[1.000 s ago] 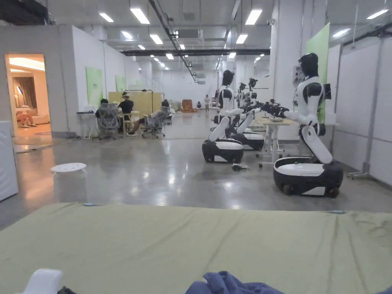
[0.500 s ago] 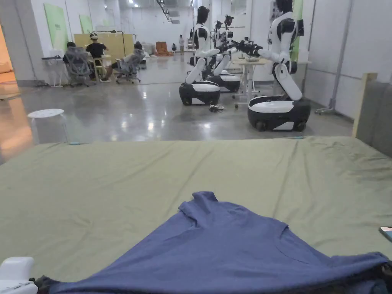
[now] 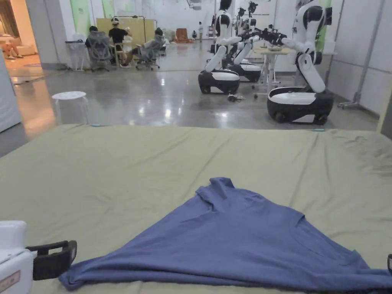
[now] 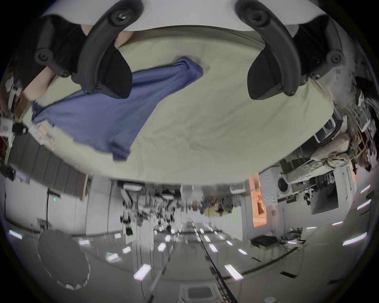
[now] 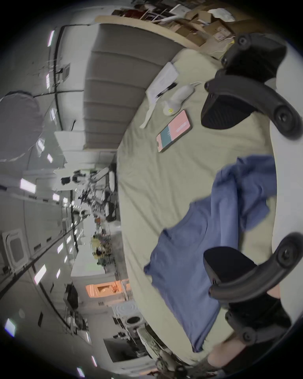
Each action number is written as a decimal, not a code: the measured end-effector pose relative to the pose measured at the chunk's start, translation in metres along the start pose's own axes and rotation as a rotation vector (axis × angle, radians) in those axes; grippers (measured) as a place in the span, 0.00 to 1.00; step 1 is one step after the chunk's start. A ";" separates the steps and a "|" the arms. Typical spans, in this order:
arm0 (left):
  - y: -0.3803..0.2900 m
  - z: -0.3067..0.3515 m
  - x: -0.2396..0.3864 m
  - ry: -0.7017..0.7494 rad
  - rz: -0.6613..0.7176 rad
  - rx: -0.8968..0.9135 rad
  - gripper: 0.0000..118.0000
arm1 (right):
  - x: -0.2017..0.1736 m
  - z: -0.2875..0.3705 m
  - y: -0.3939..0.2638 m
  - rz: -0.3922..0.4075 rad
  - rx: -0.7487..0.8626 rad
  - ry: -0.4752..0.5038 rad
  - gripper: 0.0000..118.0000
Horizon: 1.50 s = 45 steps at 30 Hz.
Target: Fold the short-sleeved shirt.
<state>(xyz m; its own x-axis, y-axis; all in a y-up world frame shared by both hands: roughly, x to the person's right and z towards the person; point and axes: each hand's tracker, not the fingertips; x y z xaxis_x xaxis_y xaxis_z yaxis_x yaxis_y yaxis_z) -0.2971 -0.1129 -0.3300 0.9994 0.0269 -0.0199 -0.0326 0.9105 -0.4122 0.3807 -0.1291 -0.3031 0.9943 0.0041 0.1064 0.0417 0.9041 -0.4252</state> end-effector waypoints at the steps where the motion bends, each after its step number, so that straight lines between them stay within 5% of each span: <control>1: 0.003 0.017 0.002 -0.007 0.028 0.038 0.88 | -0.012 0.012 0.005 0.014 0.019 0.029 0.84; 3: 0.003 0.062 0.013 -0.003 0.074 0.125 0.61 | -0.044 0.038 0.010 0.060 0.091 0.066 0.37; 4: 0.001 0.074 0.017 0.028 0.086 0.135 0.35 | -0.053 0.035 0.007 0.072 0.108 0.031 0.19; 6: -0.012 0.094 0.027 0.113 0.117 0.169 0.04 | -0.078 0.052 0.006 0.066 0.134 0.126 0.17; 8: -0.023 0.097 0.027 0.048 0.117 0.142 0.00 | -0.099 0.056 0.004 0.068 0.138 0.213 0.01; 13: -0.048 0.046 0.010 0.028 0.137 -0.018 0.00 | -0.144 0.050 0.005 0.178 0.124 0.271 0.01; 17: -0.050 -0.011 0.002 0.059 0.146 -0.092 0.01 | -0.146 0.031 -0.001 0.172 0.102 0.311 0.01; 18: -0.048 -0.025 0.001 0.050 0.144 -0.100 0.10 | -0.146 0.026 0.000 0.164 0.089 0.324 0.01; 20: -0.049 -0.051 -0.006 0.034 0.164 -0.139 0.67 | -0.161 0.030 0.003 0.174 0.080 0.319 0.01; 23: -0.050 -0.082 -0.007 0.031 0.187 -0.228 0.87 | -0.163 0.028 0.003 0.170 0.065 0.340 0.01; 28: -0.059 -0.118 -0.008 0.026 0.240 -0.292 0.80 | -0.179 0.025 0.007 0.217 0.066 0.348 0.01; 30: -0.061 -0.124 -0.004 0.022 0.239 -0.300 0.47 | -0.180 0.018 0.006 0.222 0.050 0.345 0.01; 31: -0.064 -0.126 -0.002 0.018 0.235 -0.309 0.13 | -0.181 0.015 0.006 0.225 0.044 0.337 0.01; 32: -0.067 -0.128 0.002 0.016 0.233 -0.318 0.03 | -0.181 0.012 0.009 0.222 0.032 0.330 0.01; 42: -0.053 -0.078 0.008 -0.026 0.237 -0.127 0.01 | -0.190 -0.069 0.045 0.271 -0.035 0.318 0.02; 43: -0.050 -0.073 0.010 -0.019 0.219 -0.103 0.01 | -0.193 -0.089 0.052 0.280 -0.058 0.298 0.16; 45: -0.045 -0.067 0.012 -0.045 0.213 -0.102 0.01 | -0.200 -0.143 0.072 0.278 -0.112 0.294 0.73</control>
<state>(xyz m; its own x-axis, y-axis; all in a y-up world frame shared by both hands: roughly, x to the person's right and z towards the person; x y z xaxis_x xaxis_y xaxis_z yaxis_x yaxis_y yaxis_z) -0.2841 -0.1810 -0.3726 0.9692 0.2342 -0.0764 -0.2409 0.8359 -0.4931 0.1992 -0.1260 -0.4830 0.9541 0.1045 -0.2808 -0.2379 0.8339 -0.4980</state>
